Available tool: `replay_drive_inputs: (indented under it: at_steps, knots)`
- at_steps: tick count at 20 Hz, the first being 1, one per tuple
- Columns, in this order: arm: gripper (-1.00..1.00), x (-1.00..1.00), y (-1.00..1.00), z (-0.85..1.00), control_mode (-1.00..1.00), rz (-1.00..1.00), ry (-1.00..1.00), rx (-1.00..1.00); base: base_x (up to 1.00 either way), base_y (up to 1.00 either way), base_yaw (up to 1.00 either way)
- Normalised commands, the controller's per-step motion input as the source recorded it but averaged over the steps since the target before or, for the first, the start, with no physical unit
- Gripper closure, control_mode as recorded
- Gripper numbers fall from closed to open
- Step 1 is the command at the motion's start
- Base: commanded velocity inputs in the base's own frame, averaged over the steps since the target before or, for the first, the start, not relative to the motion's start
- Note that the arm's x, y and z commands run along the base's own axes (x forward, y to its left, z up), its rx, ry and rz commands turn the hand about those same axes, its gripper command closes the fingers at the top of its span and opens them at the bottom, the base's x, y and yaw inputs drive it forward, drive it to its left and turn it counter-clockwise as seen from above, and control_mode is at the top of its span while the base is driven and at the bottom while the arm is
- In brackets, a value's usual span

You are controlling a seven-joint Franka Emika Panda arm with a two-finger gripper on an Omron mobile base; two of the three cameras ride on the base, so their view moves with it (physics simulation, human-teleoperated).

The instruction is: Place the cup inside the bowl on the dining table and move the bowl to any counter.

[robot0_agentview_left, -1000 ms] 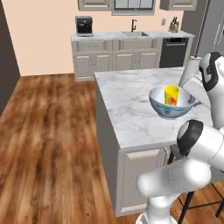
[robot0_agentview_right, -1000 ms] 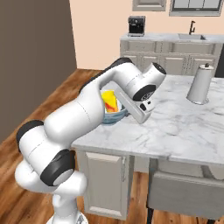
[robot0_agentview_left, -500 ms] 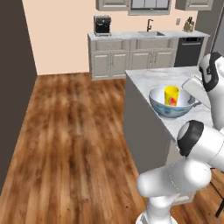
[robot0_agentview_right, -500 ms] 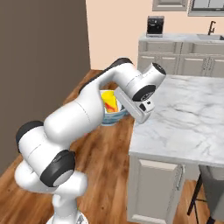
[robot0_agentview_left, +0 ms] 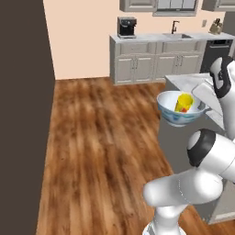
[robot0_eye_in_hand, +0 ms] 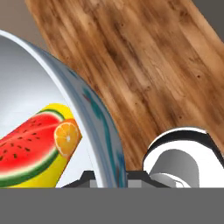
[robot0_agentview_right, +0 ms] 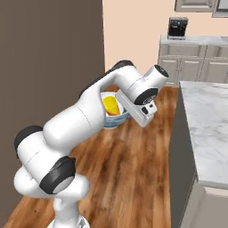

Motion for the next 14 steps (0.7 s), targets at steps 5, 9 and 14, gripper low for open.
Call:
replay_drive_inputs:
  at_steps: [5,9,14]
  knots:
    - [1.00,0.00,0.00,0.00,1.00,0.00,0.00,0.00,1.00,0.77,0.00]
    - [1.00,0.00,0.00,0.00,1.00,0.00,0.00,0.00,1.00,0.63,0.00]
    - [1.00,0.00,0.00,0.00,1.00,0.00,0.00,0.00,1.00,0.37,0.00]
